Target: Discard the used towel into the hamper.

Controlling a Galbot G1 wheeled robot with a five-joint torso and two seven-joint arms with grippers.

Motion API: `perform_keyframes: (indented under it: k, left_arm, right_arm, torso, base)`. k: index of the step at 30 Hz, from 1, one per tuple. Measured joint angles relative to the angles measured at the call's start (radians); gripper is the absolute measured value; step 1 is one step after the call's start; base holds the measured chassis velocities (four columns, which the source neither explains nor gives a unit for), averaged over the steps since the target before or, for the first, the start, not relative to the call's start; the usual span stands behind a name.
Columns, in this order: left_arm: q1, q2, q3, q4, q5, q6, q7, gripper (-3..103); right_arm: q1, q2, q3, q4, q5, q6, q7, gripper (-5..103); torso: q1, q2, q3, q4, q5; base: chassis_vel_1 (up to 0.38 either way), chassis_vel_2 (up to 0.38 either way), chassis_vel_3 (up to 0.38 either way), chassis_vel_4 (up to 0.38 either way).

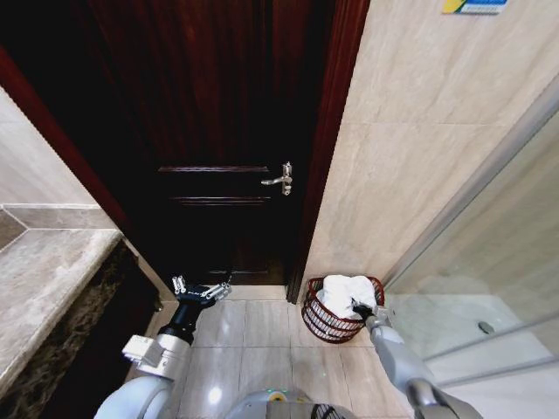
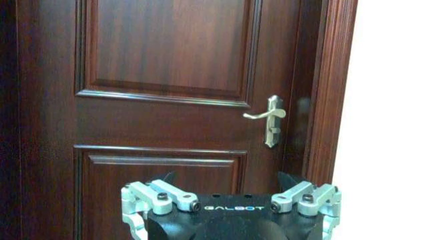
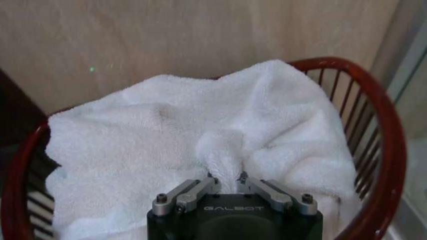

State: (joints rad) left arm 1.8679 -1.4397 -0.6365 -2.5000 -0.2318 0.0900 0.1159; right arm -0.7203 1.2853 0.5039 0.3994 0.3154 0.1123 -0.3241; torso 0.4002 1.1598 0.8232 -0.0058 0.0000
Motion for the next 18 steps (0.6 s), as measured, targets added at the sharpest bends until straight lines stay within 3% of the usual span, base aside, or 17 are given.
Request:
perform_keyframes:
  k: [13, 18]
  left_arm:
    - [0.0, 0.0, 0.0, 0.0, 0.0, 0.0, 0.0, 99]
    - [0.0, 0.0, 0.0, 0.0, 0.0, 0.0, 0.0, 99]
  right_arm:
    - [0.103, 0.025, 0.02, -0.128, -0.249, -0.099, -0.004, 7]
    - [0.104, 0.041, 0.017, -0.126, -0.271, -0.107, 0.017, 7]
  torso:
    - [0.0, 0.0, 0.0, 0.0, -0.0001]
    - [0.0, 0.0, 0.0, 0.0, -0.0001]
  base:
    - [0.0, 0.0, 0.0, 0.0]
    - [0.0, 0.0, 0.0, 0.0]
